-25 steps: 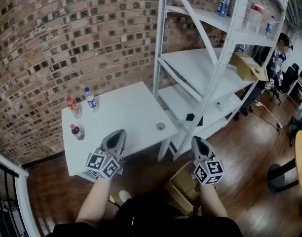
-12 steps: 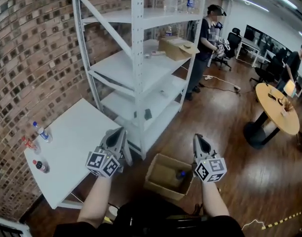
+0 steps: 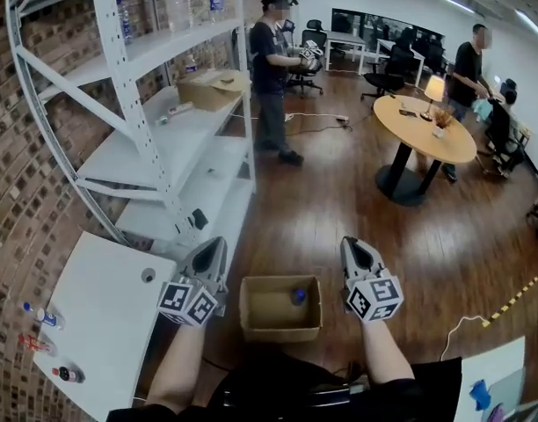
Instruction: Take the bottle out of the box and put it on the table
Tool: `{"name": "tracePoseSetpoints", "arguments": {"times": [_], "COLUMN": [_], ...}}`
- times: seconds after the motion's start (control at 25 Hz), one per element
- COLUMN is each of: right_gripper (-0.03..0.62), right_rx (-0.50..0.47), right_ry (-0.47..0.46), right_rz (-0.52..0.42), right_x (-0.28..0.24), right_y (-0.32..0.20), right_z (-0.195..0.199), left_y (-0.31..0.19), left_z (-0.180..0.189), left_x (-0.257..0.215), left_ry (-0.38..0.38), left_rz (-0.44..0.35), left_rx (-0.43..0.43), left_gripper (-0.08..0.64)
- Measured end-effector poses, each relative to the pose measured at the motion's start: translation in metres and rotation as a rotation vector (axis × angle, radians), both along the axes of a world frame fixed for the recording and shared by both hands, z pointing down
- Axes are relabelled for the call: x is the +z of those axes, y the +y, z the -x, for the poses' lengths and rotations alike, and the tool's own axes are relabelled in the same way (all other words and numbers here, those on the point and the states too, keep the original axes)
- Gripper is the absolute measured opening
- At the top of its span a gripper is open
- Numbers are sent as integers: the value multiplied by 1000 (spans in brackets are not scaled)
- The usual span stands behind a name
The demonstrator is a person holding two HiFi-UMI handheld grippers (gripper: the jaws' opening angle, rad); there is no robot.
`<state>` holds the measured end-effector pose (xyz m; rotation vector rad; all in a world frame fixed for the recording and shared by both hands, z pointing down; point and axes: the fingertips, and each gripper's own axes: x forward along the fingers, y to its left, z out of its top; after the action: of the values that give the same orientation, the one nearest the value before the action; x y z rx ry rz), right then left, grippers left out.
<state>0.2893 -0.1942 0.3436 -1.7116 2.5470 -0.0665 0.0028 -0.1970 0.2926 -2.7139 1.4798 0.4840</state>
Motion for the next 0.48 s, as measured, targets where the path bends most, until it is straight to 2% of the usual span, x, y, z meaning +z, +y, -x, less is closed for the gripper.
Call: {"name": "tracePoseSetpoints", "arguments": {"times": [0.12, 0.48], "right_gripper": [2, 3], "right_rx": [49, 144], "right_ry": [5, 35], "right_rz": [4, 18], "right_x": [-3, -7], "right_y": [13, 42], "right_z": [2, 10], "left_y": [-5, -7], "left_z": [-11, -18], "left_x": [-1, -5], "left_ry": [-16, -10], "left_rz": [8, 17], "left_rx": [75, 201], "left_gripper": [3, 3]}}
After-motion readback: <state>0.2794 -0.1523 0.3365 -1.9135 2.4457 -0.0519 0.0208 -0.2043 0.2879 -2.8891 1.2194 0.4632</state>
